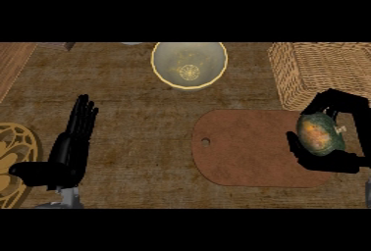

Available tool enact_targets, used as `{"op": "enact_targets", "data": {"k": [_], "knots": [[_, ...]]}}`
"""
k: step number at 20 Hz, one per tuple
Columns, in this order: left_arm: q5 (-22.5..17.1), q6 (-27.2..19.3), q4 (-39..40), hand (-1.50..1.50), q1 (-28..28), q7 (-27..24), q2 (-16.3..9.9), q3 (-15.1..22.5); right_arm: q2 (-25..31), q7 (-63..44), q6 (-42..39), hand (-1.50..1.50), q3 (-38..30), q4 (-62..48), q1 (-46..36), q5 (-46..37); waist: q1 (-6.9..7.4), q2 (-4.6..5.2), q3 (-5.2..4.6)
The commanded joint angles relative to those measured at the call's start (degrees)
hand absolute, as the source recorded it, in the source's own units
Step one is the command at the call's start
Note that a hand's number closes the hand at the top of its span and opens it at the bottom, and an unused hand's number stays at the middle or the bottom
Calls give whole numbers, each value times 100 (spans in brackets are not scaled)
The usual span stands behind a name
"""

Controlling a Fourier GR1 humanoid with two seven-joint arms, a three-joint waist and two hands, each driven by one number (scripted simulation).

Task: Pick the squash from the cutting board and place it in the basket

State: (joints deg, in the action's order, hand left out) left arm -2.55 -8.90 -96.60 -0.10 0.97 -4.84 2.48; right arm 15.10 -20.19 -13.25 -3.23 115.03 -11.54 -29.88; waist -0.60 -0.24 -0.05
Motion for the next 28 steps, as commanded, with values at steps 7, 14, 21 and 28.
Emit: {"op": "enact_targets", "data": {"k": [7,14,21,28], "knots": [[-2,48,-126,0,-69,124,57,3,1076,-383,-421,150,-1101,-765,-842,-198,97,27,4],[241,-89,55,0,-120,15,241,110,1260,739,29,150,-1643,-2078,-821,-152,74,27,5],[52,111,-429,0,-118,495,-35,-119,1855,2011,334,150,-1970,-3893,-1199,-232,105,30,8],[92,219,99,0,-122,-40,89,-136,1937,2556,924,150,-1624,-5444,-1787,-796,118,38,6]]}}
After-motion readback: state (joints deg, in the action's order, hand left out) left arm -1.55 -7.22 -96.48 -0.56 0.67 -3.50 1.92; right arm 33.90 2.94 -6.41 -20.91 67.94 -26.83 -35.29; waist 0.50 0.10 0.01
